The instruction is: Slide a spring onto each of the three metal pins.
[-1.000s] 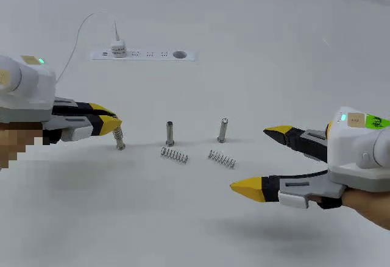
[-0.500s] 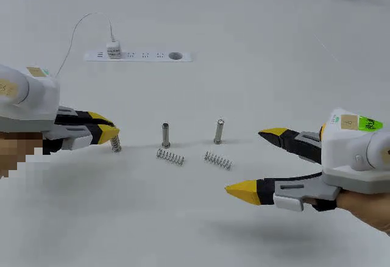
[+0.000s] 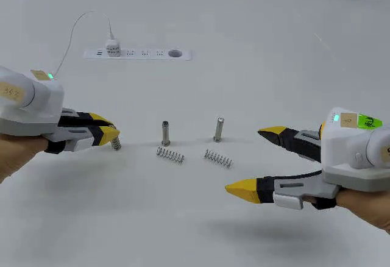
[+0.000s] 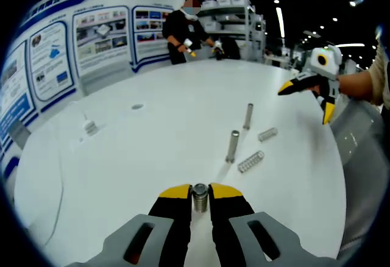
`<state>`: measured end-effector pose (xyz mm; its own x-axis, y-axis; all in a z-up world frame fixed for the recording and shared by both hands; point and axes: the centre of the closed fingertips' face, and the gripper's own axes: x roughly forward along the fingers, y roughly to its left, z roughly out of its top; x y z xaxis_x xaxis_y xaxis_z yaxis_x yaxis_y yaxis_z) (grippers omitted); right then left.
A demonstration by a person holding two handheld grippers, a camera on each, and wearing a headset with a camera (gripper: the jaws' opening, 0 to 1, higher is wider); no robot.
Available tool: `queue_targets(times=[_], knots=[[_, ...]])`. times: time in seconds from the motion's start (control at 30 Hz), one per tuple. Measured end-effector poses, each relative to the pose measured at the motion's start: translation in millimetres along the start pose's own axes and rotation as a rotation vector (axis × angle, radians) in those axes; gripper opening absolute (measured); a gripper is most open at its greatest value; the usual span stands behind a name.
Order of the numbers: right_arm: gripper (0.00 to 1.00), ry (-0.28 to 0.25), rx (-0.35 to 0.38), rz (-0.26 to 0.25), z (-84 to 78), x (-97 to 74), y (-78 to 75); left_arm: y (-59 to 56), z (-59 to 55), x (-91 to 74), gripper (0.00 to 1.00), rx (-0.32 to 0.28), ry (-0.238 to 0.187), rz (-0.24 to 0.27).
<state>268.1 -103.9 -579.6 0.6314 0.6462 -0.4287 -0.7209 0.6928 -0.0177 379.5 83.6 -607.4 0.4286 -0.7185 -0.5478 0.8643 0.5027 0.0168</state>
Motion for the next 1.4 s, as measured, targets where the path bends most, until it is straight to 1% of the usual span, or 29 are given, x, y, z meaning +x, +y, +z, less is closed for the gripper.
queue_targets(times=[0.07, 0.17, 0.23, 0.3, 0.47, 0.63, 0.77, 0.93, 1.07, 1.2, 1.4], knots=[[0.78, -0.002, 0.001, 0.0, 0.5, -0.2, 0.0, 0.1, -0.4, 0.3, 0.12, 0.002, 0.001, 0.001], [0.78, -0.002, 0.001, -0.002, 0.8, -0.6, -0.2, -0.1, -0.6, 0.7, 0.19, -0.007, 0.002, 0.001], [0.78, 0.0, 0.001, -0.002, 0.5, -0.7, -0.4, -0.1, 0.3, -0.1, 0.2, -0.01, -0.003, 0.001], [0.78, 0.0, 0.0, -0.002, 0.4, -0.6, -0.3, -0.2, 1.8, -1.3, 0.25, -0.022, -0.011, 0.0], [0.78, 0.0, -0.001, -0.001, 0.5, 0.3, 0.5, 2.2, 4.8, -7.5, 0.32, -0.02, -0.023, 0.016], [0.78, 0.004, -0.003, 0.004, 0.0, 1.2, 1.7, 4.3, 10.1, -14.8, 0.36, -0.016, -0.044, 0.033], [0.78, 0.004, -0.004, 0.008, 0.4, 2.0, 2.8, 4.6, 15.6, -21.5, 0.38, -0.013, -0.066, 0.044], [0.77, 0.011, -0.004, 0.009, -1.7, 2.5, 1.7, 2.2, 20.7, -29.8, 0.4, -0.006, -0.09, 0.049], [0.77, 0.016, -0.01, 0.012, -2.3, 4.0, 2.6, 0.3, 22.0, -34.6, 0.41, -0.006, -0.104, 0.052], [0.77, 0.021, -0.012, 0.017, -2.3, 5.8, 3.4, -2.2, 20.6, -37.8, 0.41, -0.012, -0.112, 0.056], [0.77, 0.024, -0.017, 0.021, -2.0, 6.9, 4.1, -6.4, 21.2, -44.9, 0.42, -0.03, -0.136, 0.062]])
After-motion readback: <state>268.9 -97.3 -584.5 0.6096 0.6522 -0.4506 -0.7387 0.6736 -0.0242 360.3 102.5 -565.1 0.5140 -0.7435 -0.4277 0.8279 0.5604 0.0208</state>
